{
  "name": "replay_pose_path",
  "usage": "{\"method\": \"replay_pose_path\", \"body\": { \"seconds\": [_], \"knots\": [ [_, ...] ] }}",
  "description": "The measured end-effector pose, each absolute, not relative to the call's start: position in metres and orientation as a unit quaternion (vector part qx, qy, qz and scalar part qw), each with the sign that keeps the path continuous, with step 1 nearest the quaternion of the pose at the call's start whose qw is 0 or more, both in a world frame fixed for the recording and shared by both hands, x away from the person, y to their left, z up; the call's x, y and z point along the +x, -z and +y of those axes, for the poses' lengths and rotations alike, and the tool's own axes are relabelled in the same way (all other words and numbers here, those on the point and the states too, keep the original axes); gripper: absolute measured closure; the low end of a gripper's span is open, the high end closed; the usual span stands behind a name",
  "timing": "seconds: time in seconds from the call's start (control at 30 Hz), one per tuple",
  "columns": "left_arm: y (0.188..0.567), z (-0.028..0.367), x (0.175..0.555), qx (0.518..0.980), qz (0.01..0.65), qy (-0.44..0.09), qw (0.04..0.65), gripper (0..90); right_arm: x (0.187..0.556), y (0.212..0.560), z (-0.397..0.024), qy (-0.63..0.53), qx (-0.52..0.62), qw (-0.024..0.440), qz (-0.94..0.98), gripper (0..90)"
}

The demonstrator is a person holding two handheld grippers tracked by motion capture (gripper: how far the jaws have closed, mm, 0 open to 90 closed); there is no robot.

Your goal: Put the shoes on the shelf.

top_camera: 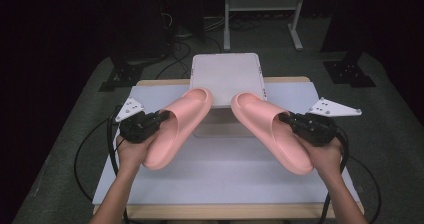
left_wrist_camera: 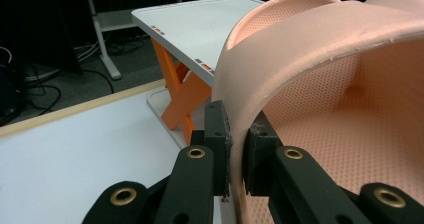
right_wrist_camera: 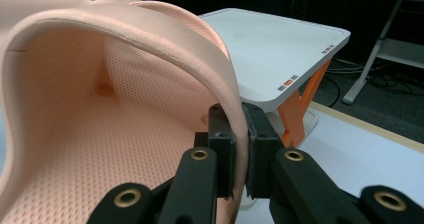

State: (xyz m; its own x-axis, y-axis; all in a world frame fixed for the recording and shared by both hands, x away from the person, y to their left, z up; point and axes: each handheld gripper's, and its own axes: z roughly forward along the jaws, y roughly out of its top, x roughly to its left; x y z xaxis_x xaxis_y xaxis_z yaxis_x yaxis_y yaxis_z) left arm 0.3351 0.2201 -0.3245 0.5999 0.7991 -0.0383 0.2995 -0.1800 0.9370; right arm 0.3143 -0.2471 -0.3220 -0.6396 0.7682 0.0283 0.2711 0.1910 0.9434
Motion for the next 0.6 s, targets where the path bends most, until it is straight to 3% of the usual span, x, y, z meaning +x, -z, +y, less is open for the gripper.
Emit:
{"method": "replay_pose_path", "body": {
  "seconds": [0.6],
  "knots": [
    [0.317, 0.217, 0.361, 0.726, 0.385, -0.239, 0.517, 83.2, 0.344, 0.32, -0.239, -0.524, 0.36, 0.237, 0.734, 84.0]
  ]
}}
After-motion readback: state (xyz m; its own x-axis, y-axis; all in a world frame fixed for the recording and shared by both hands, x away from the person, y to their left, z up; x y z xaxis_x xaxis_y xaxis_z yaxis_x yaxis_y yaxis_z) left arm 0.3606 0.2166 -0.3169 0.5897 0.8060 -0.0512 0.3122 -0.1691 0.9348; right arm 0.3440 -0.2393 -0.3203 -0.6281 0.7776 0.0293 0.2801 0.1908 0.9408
